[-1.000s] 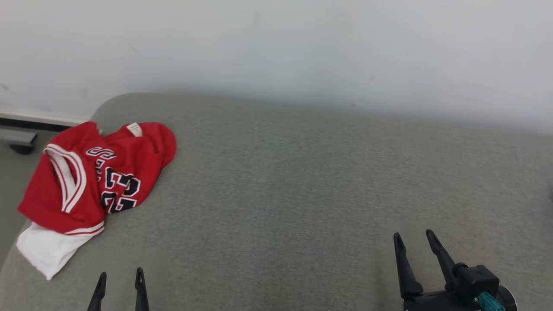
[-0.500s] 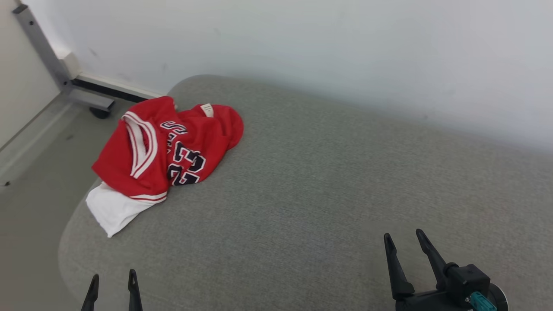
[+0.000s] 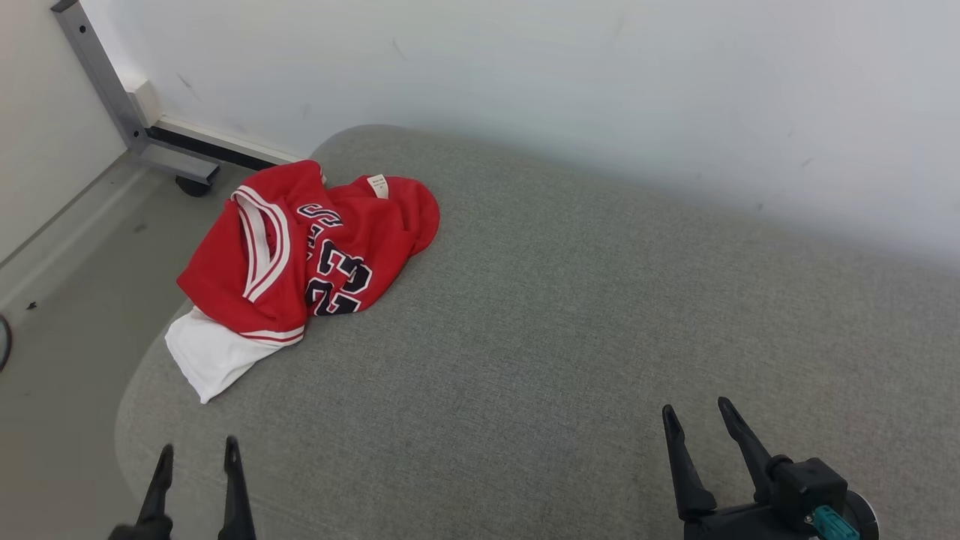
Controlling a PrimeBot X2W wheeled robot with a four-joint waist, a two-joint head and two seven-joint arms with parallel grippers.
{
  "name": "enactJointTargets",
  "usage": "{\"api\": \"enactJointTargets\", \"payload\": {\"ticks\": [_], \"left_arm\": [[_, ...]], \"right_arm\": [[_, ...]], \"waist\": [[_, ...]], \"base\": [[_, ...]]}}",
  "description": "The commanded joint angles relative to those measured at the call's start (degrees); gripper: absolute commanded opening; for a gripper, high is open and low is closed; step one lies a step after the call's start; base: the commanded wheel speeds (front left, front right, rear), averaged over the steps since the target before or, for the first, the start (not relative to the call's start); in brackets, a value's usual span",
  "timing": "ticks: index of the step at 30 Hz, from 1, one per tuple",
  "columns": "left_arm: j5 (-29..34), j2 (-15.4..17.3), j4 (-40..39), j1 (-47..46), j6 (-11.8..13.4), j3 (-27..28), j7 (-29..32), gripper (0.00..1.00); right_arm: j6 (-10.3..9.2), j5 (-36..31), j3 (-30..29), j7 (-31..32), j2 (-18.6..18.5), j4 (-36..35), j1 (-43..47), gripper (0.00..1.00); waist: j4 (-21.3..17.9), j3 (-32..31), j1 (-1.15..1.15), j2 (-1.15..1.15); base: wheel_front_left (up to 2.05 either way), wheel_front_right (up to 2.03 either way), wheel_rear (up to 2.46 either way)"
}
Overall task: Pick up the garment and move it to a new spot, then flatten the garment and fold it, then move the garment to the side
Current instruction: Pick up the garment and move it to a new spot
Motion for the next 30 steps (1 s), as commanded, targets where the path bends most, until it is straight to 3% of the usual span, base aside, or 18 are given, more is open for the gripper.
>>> {"api": "enactJointTargets", "payload": {"ticks": [1,7,12,22,30], "left_arm": [[-0.1,-0.1,0.2,-1.4,-0.4,-0.2,-0.2,1.00],[-4.2,0.0,5.2,-11.5,-1.9,-1.0,-0.2,1.00],[-6.9,1.3,15.4,-24.2,-2.2,-0.6,1.1,1.00],[-12.1,6.7,34.2,-44.6,2.4,5.6,10.5,1.00],[-13.8,13.0,42.7,-51.9,5.2,8.0,18.4,1.00]], "right_arm": [[-0.12,0.5,0.1,0.1,-0.1,-0.2,0.1,1.00],[-0.12,0.1,0.3,1.1,-0.9,-1.9,-0.8,1.00],[-0.12,-0.1,2.3,3.0,-2.3,-4.2,-2.3,1.00],[-0.12,0.6,7.1,6.8,-6.4,-10.4,-5.5,1.00],[-0.12,0.6,7.0,8.7,-8.1,-16.2,-4.2,1.00]], "waist": [[-0.2,0.2,0.00,0.00],[-1.2,2.4,0.00,0.00],[-4.5,6.4,0.00,0.00],[-16.9,16.1,0.00,0.00],[-23.7,22.2,0.00,0.00]], "base": [[0.00,0.00,0.00],[0.00,0.00,0.00],[0.00,0.00,0.00],[0.00,0.00,0.00],[0.00,0.00,0.00]]}}
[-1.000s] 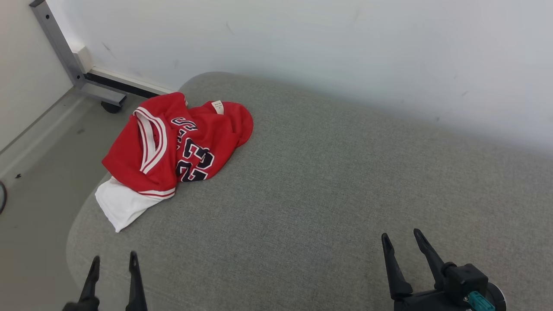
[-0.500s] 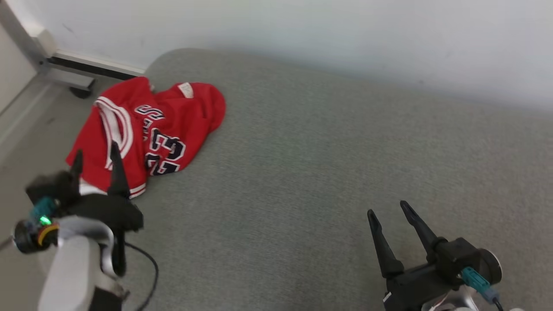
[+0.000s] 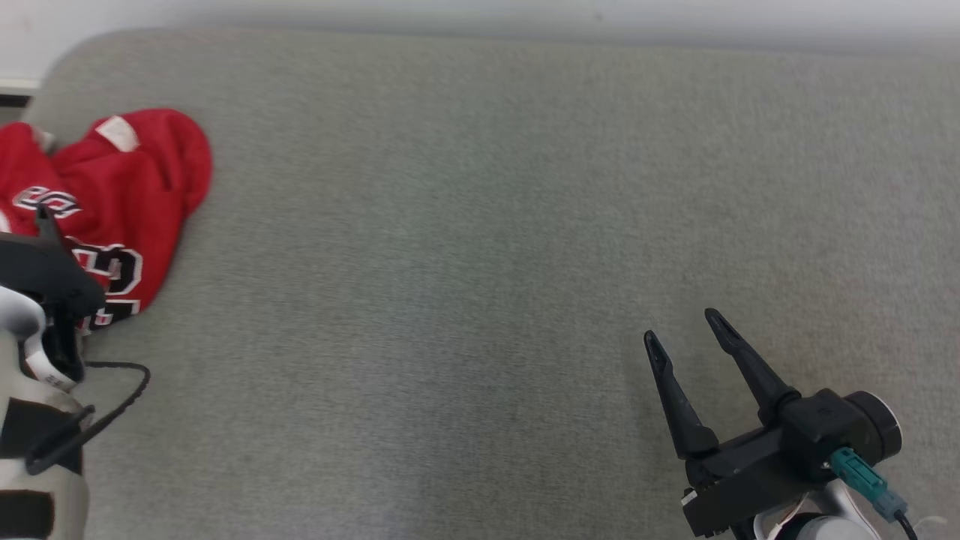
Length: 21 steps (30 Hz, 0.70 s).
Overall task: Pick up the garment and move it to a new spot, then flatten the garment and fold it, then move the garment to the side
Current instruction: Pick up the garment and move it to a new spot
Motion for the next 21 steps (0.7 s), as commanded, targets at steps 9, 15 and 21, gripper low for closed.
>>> {"api": "enactJointTargets", "payload": {"ticks": [9,15,21], "left_arm": [[-1.2,2.7,6.6,-5.4,4.2,1.1,5.3,1.00],[-0.1,2.9,8.9,-6.6,4.4,-0.5,7.6,1.00],[0.0,2.7,10.5,-5.8,3.9,-1.7,8.6,0.00]], "right_arm": [[-0.12,-0.2,0.5,1.2,-0.5,-5.2,0.4,1.00],[-0.12,-0.4,0.4,1.1,0.2,-6.0,0.1,1.00],[-0.12,0.2,0.7,0.6,0.5,-5.0,-0.8,1.00]], "waist": [[-9.0,11.7,-0.01,-0.01],[-9.1,13.2,-0.01,-0.01],[-8.6,12.2,-0.01,-0.01]], "base": [[0.00,0.00,0.00],[0.00,0.00,0.00],[0.00,0.00,0.00]]}}
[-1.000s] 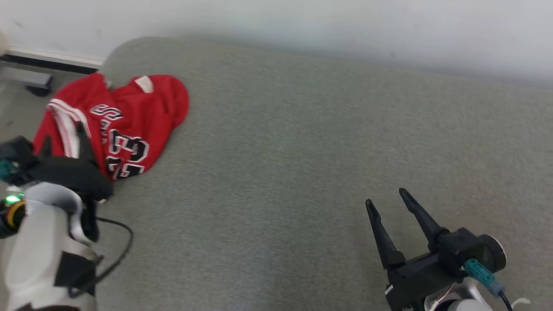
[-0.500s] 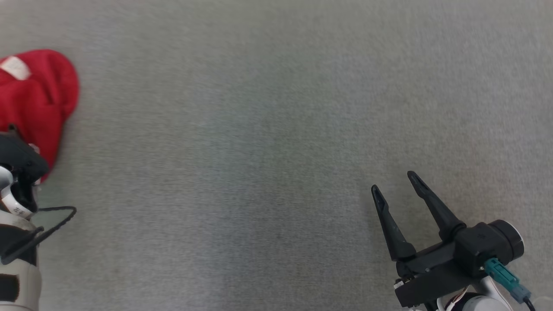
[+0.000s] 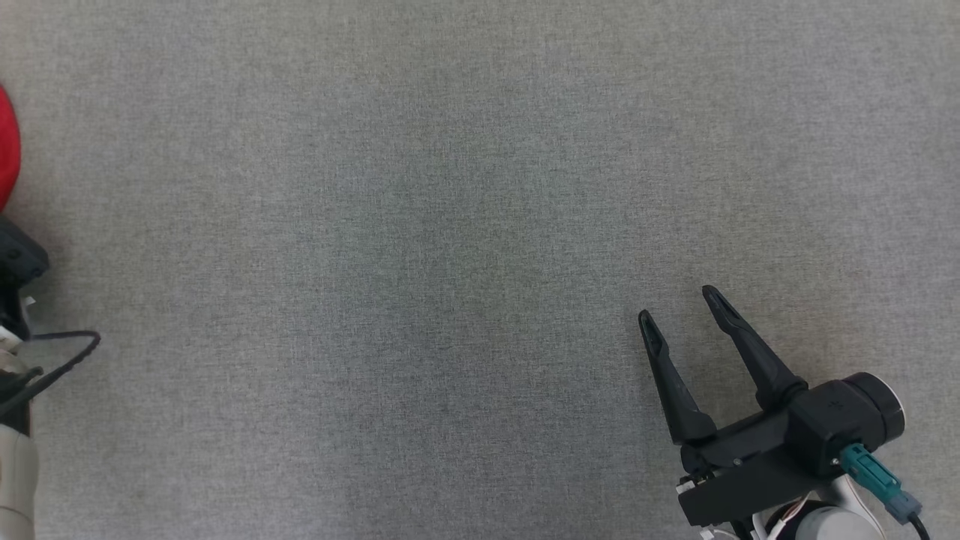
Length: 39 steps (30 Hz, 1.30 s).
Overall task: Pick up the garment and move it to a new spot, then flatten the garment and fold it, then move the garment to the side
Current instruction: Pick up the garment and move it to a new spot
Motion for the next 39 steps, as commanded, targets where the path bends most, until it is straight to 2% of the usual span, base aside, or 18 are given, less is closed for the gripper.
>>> {"api": "enactJointTargets", "payload": {"ticks": [1,12,19,26,32,39], "left_arm": [[0.0,-1.6,2.3,2.1,-0.5,-0.5,2.0,0.00],[2.4,2.8,-3.0,0.3,-2.1,-3.8,2.3,0.00],[4.8,4.5,-10.4,-1.3,-4.8,-7.4,4.5,0.00],[5.4,3.5,-19.3,-1.8,-7.4,-10.7,7.0,0.00],[3.7,0.2,-30.1,-1.8,-9.6,-13.6,10.4,0.00],[0.7,-6.0,-42.5,1.7,-10.9,-18.1,14.2,0.00]], "right_arm": [[-0.12,0.4,0.3,-0.5,0.5,0.4,-0.5,1.00],[-0.12,2.1,2.3,-3.5,2.7,6.3,-2.0,1.00],[-0.12,3.1,3.5,-6.2,4.6,11.1,-1.9,1.00],[-0.12,2.9,1.7,-8.1,5.8,13.7,-0.6,1.00],[-0.12,3.0,0.4,-8.7,6.8,14.9,0.9,1.00],[-0.12,3.0,0.6,-8.2,7.3,14.6,1.1,1.00]], "waist": [[0.4,-1.1,0.00,-0.01],[1.5,-10.4,0.00,-0.01],[0.7,-17.8,0.00,-0.01],[-1.2,-23.7,0.00,-0.01],[-4.6,-27.5,0.00,-0.01],[-10.7,-28.7,0.00,-0.01]], "base": [[0.00,0.00,0.00],[0.00,0.00,0.00],[0.00,0.00,0.00],[0.00,0.00,0.00],[0.00,0.00,0.00],[0.00,0.00,0.00]]}}
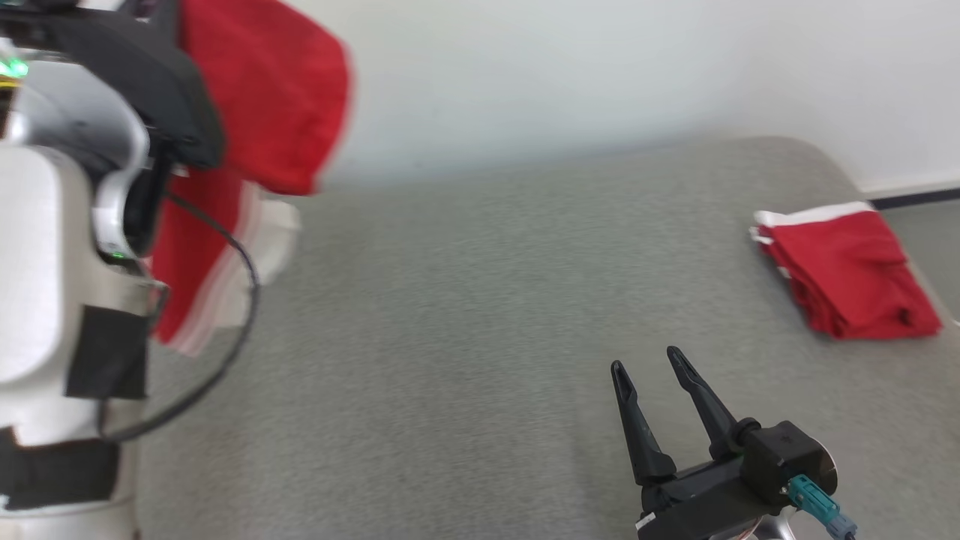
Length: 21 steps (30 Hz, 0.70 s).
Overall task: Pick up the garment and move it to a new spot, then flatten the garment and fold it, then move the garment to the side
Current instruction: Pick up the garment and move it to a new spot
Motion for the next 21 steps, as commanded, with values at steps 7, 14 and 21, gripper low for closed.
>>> {"api": "enactJointTargets", "payload": {"ticks": [7,14,21], "left_arm": [[-0.8,-4.4,-6.7,5.1,0.6,-3.4,0.6,0.00],[0.2,-6.8,-6.2,12.7,2.3,-6.6,-1.3,0.00],[2.0,-8.5,1.9,19.6,4.3,-10.0,-5.3,0.00]], "right_arm": [[-0.12,0.3,0.2,0.0,0.5,-0.5,-0.5,1.00],[-0.12,0.6,0.2,-0.8,0.8,-0.2,-0.5,1.00],[-0.12,0.7,0.6,-1.4,1.0,0.3,-1.5,1.00]], "waist": [[-10.8,0.6,0.02,0.01],[-14.9,3.5,0.02,0.01],[-14.9,5.1,0.02,0.01]], "base": [[0.00,0.00,0.00],[0.00,0.00,0.00],[0.00,0.00,0.00]]}}
